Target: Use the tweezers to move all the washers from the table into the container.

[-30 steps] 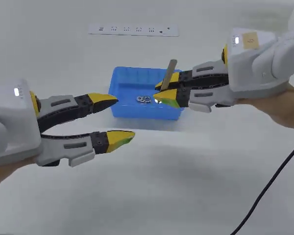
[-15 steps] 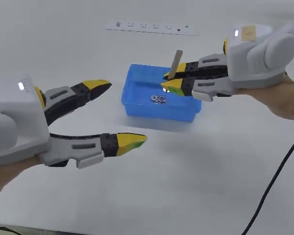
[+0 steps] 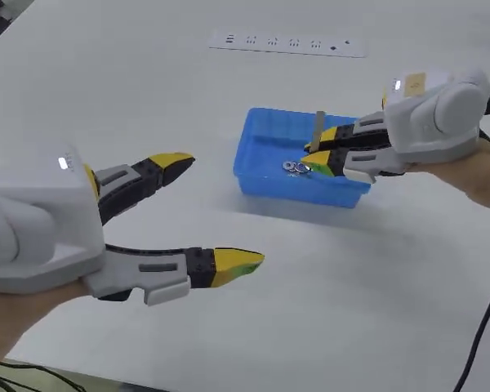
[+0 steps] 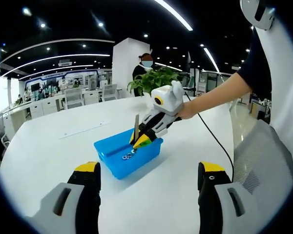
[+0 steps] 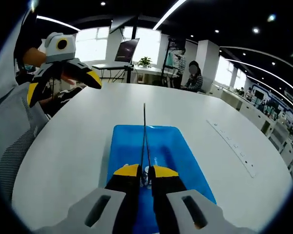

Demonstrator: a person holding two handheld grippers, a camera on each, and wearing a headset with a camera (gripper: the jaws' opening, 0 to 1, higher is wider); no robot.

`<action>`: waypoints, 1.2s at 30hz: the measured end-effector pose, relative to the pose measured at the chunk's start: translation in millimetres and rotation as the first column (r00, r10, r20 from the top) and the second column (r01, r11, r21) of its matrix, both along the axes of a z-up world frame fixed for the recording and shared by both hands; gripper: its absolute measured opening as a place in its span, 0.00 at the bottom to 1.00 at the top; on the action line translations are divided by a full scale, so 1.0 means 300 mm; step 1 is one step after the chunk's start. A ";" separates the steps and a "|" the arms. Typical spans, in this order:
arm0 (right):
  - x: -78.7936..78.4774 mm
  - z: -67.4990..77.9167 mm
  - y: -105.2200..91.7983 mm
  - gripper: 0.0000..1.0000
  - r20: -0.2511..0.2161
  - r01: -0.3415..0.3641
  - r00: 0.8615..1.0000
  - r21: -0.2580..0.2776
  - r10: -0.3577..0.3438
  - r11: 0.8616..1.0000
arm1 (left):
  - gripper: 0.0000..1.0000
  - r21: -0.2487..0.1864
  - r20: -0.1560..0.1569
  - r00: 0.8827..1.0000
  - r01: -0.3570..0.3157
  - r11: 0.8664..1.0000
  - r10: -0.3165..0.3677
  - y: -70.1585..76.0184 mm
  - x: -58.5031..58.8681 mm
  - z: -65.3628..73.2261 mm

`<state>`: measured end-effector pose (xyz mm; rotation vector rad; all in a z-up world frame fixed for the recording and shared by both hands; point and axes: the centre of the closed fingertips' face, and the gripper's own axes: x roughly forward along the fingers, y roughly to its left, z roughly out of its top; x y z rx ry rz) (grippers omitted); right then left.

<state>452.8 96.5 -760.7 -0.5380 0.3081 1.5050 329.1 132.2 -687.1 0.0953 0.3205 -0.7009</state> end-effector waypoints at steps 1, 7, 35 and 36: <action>-0.002 -0.007 0.000 0.09 0.001 0.000 1.000 -0.001 0.000 1.000 | 0.87 0.003 -0.002 1.000 -0.002 1.000 0.002 0.003 -0.001 0.000; 0.002 -0.008 0.001 0.10 -0.009 0.013 1.000 0.009 -0.013 1.000 | 0.87 -0.007 -0.014 1.000 -0.027 1.000 0.027 0.015 0.000 0.001; 0.033 0.096 -0.017 0.08 -0.005 0.077 0.997 0.086 -0.077 0.993 | 0.84 0.017 0.016 1.000 0.014 1.000 -0.014 0.027 0.091 0.061; 0.031 0.094 -0.018 0.08 -0.002 0.075 0.997 0.082 -0.075 0.994 | 0.84 0.026 0.018 1.000 0.020 0.999 -0.020 0.029 0.104 0.060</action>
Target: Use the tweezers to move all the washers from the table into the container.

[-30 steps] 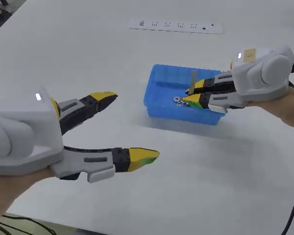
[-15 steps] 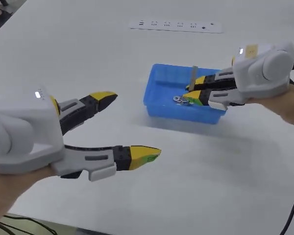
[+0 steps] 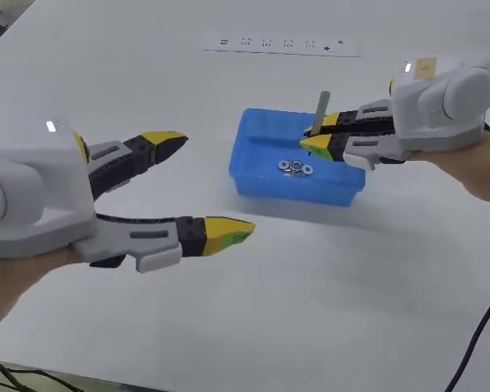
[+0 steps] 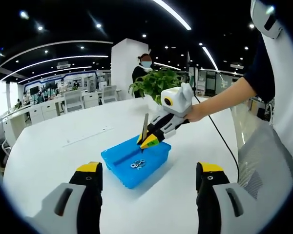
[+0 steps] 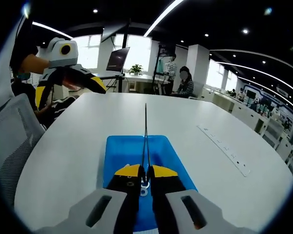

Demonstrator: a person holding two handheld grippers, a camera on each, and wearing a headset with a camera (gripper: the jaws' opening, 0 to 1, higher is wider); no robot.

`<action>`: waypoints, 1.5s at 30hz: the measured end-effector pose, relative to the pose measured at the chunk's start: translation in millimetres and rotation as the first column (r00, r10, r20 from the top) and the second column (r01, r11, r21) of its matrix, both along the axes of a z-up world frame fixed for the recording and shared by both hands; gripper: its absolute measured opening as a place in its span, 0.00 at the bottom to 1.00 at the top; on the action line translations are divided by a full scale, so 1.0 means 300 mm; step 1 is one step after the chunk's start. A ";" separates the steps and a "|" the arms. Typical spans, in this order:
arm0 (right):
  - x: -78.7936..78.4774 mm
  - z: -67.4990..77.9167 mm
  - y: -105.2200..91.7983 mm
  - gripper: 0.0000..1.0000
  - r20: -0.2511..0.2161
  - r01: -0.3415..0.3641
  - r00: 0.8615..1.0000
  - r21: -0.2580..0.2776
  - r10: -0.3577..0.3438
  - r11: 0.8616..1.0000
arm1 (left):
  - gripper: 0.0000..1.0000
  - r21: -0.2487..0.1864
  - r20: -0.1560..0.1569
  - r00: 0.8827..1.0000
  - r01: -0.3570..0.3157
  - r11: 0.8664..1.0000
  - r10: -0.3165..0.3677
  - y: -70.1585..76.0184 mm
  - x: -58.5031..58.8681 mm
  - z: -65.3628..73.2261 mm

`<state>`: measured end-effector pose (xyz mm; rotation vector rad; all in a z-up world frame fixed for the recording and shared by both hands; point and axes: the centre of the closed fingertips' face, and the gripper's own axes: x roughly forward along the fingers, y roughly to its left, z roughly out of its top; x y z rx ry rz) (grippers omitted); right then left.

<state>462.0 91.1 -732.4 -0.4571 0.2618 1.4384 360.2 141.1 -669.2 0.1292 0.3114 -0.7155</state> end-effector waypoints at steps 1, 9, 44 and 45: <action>-0.006 -0.002 0.000 0.08 -0.001 -0.005 1.000 -0.004 0.005 1.000 | 0.83 0.018 -0.002 1.000 0.009 1.000 -0.009 0.005 0.019 -0.009; -0.040 0.000 0.016 0.07 0.011 -0.051 0.999 -0.014 0.051 0.999 | 0.78 0.021 -0.021 0.997 0.074 0.997 -0.074 -0.054 0.137 -0.021; -0.093 -0.006 -0.001 0.07 0.064 -0.128 0.989 -0.072 0.132 0.989 | 0.09 0.174 -0.036 0.900 0.433 0.884 -0.434 -0.288 0.223 -0.026; -0.094 -0.005 0.000 0.07 0.066 -0.129 0.989 -0.070 0.134 0.989 | 0.09 0.175 -0.032 0.900 0.433 0.884 -0.434 -0.286 0.221 -0.021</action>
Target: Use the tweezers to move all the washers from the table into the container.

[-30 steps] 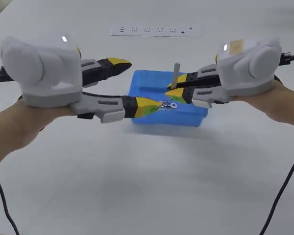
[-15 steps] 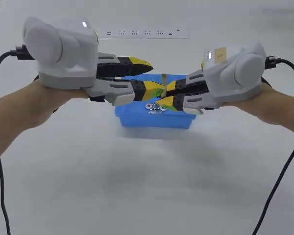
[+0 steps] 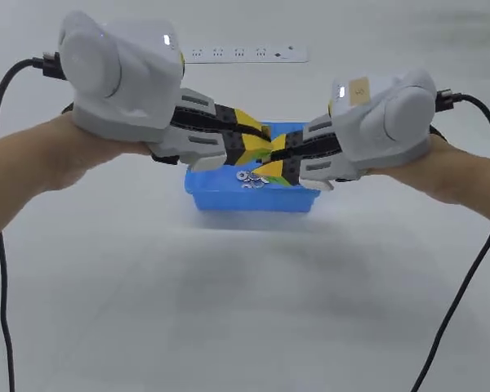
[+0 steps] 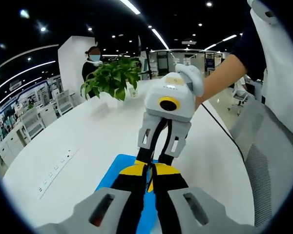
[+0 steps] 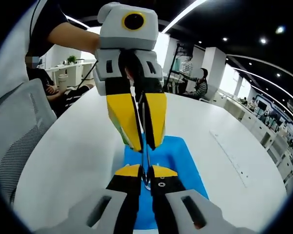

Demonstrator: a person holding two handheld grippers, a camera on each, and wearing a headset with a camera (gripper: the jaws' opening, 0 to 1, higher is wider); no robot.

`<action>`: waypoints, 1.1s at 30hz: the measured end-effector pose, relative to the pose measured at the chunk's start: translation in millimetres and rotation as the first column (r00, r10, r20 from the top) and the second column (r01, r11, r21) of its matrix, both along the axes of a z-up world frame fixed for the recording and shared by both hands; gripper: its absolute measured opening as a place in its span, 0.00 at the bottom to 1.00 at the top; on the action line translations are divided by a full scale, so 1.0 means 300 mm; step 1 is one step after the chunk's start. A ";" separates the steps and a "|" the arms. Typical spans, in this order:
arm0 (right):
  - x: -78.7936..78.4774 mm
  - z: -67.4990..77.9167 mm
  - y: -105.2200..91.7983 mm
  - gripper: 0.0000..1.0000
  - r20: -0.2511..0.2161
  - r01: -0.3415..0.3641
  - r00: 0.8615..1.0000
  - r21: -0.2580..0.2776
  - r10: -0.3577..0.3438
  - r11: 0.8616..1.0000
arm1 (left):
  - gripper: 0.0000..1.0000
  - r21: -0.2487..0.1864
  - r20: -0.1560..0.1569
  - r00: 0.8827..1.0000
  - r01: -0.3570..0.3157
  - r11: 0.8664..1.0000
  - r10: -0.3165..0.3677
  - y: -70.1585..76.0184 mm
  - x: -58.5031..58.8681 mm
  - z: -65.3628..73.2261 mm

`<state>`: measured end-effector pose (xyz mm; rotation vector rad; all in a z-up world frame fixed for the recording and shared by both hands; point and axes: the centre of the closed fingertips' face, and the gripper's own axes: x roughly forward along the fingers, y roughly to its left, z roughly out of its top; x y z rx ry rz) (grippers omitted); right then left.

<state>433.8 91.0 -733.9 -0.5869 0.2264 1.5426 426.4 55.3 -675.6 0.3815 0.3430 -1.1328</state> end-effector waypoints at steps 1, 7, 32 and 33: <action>-0.006 0.002 0.002 0.07 -0.006 -0.002 1.000 0.002 0.002 1.000 | 0.08 -0.002 -0.005 1.000 0.004 1.000 -0.004 0.000 -0.008 0.002; -0.020 0.013 0.008 0.08 0.019 -0.023 1.000 -0.001 0.023 1.000 | 0.06 0.044 0.044 0.998 0.049 0.998 -0.051 0.002 -0.045 0.017; -0.077 0.105 -0.021 0.09 -0.008 -0.041 0.999 0.056 0.042 0.998 | 0.06 -0.022 0.116 0.993 0.027 0.999 -0.024 0.051 -0.115 0.114; -0.081 0.112 -0.023 0.09 -0.006 -0.040 0.999 0.058 0.040 0.998 | 0.06 -0.022 0.115 0.993 0.026 0.999 -0.023 0.056 -0.120 0.115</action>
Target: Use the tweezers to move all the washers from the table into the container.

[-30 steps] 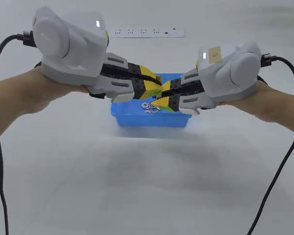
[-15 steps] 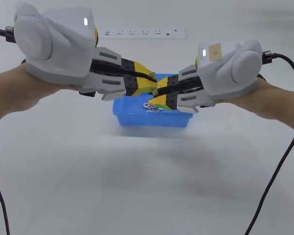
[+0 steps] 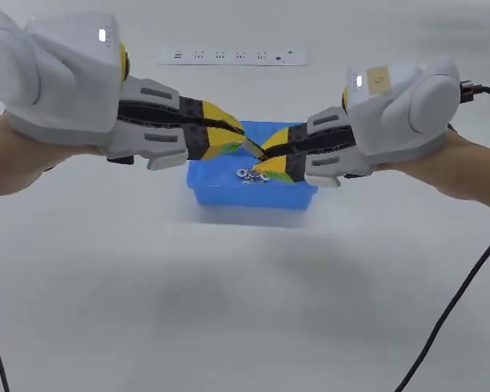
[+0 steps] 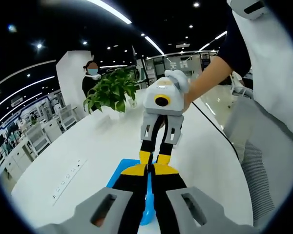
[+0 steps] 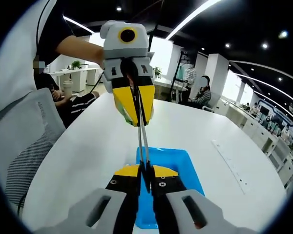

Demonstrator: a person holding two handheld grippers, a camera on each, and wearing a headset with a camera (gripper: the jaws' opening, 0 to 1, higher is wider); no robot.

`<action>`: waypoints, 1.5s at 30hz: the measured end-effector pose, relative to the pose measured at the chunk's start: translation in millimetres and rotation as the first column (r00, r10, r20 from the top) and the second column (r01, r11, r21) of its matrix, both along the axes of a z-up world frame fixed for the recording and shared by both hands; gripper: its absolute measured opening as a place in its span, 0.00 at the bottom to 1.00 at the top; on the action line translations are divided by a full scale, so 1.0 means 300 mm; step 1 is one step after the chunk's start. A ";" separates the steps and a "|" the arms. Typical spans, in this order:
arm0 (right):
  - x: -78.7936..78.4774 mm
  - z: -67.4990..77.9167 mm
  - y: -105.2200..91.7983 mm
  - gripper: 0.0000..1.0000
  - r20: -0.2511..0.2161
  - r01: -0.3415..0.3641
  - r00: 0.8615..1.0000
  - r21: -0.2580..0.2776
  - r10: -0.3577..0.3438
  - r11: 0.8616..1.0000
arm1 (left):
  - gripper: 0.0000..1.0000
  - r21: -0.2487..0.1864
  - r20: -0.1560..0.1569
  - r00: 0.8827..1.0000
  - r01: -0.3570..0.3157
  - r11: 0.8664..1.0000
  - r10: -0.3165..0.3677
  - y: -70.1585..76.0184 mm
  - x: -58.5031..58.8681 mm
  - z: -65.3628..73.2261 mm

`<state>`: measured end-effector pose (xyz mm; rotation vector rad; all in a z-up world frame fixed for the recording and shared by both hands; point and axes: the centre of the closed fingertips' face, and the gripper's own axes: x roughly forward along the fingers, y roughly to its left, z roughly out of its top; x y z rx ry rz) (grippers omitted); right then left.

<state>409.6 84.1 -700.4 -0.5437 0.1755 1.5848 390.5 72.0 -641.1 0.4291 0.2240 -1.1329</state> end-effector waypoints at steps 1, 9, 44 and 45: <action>-0.003 0.004 -0.001 0.09 0.001 0.001 1.000 0.001 -0.001 1.000 | 0.06 -0.001 -0.001 1.000 -0.001 1.000 0.001 0.003 -0.003 0.000; -0.054 0.025 -0.008 0.09 0.004 -0.018 1.000 -0.008 0.018 1.000 | 0.06 -0.006 -0.010 1.000 -0.003 1.000 0.003 0.029 -0.047 -0.011; -0.165 -0.293 -0.107 0.08 -0.003 0.031 0.999 -0.317 -0.034 0.948 | 0.08 0.118 -0.250 0.967 -0.013 0.993 0.043 0.027 -0.125 -0.468; -0.164 -0.301 -0.110 0.08 0.002 0.031 0.999 -0.324 -0.032 0.946 | 0.08 0.119 -0.254 0.966 -0.013 0.993 0.043 0.024 -0.120 -0.477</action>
